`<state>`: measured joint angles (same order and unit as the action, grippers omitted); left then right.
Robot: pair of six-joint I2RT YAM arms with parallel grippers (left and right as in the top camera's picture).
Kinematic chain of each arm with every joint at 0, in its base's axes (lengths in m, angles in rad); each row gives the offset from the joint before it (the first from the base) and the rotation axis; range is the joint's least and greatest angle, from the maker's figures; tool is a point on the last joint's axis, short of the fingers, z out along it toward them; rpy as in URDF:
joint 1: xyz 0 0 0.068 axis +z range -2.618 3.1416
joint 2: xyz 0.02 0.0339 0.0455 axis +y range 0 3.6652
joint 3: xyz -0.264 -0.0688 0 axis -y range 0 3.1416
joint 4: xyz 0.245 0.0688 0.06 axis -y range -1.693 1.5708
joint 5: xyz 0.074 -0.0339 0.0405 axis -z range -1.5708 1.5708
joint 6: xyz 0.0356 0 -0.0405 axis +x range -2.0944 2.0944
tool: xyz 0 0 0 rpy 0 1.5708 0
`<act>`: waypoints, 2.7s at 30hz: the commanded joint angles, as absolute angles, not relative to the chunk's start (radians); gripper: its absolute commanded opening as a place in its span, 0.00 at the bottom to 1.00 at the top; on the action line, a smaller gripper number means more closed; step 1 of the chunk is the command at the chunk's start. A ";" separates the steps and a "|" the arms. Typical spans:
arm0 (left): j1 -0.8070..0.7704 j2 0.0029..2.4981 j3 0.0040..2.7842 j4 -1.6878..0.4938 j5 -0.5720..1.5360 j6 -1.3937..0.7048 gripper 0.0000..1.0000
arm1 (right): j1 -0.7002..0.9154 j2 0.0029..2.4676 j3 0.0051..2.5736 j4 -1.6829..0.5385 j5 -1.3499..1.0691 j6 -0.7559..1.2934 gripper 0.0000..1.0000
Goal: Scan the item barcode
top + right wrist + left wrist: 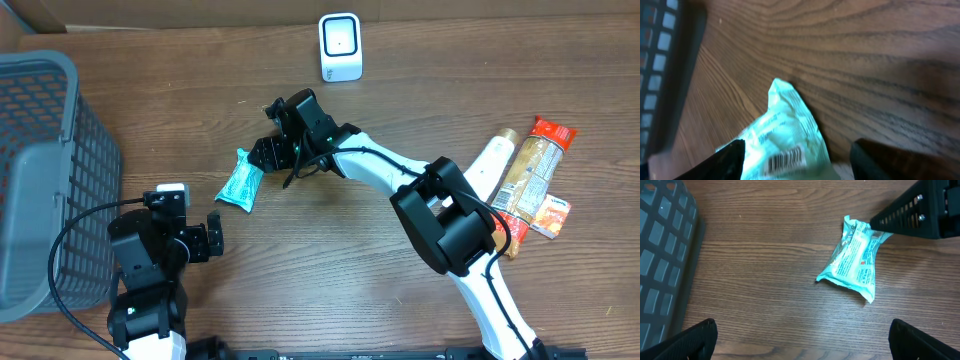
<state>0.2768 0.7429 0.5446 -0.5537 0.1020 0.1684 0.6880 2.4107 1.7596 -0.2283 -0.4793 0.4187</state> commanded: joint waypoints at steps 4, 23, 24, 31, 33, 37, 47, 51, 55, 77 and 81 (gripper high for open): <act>0.282 0.745 0.543 -0.550 0.116 0.187 1.00 | 0.696 2.479 1.774 -0.253 -0.464 0.502 0.57; 0.282 0.745 0.543 -0.550 0.117 0.187 1.00 | 0.631 2.398 1.774 -0.479 -0.530 0.527 0.04; 0.282 0.745 0.543 -0.550 0.117 0.187 1.00 | 0.617 2.373 1.774 -0.509 -0.513 0.522 0.04; 0.282 0.745 0.543 -0.550 0.116 0.187 1.00 | 0.540 2.231 1.774 -0.834 -0.352 0.484 0.04; 0.282 0.745 0.543 -0.550 0.117 0.187 1.00 | 0.525 2.221 1.774 -0.937 -0.337 0.514 0.04; 0.282 0.745 0.543 -0.550 0.117 0.187 1.00 | 0.515 2.222 1.773 -1.061 -0.341 0.543 0.07; 0.282 0.745 0.543 -0.550 0.117 0.187 1.00 | 0.515 2.194 1.777 -1.206 -0.361 0.314 0.36; 0.282 0.745 0.543 -0.550 0.117 0.187 1.00 | 0.519 2.144 1.798 -1.176 -0.374 0.309 0.38; 0.282 0.745 0.543 -0.550 0.117 0.187 1.00 | 0.556 2.130 1.800 -1.076 -0.454 0.309 0.45; 0.282 0.745 0.543 -0.550 0.117 0.187 1.00 | 0.774 2.172 1.650 -0.926 -0.305 0.476 0.60; 0.282 0.745 0.543 -0.550 0.117 0.187 1.00 | 0.741 2.172 1.647 -1.003 -0.216 0.495 0.62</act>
<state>0.2768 0.7429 0.5446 -0.5537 0.1020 0.1684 0.7746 2.1704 1.6527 -0.9833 -0.3206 0.4614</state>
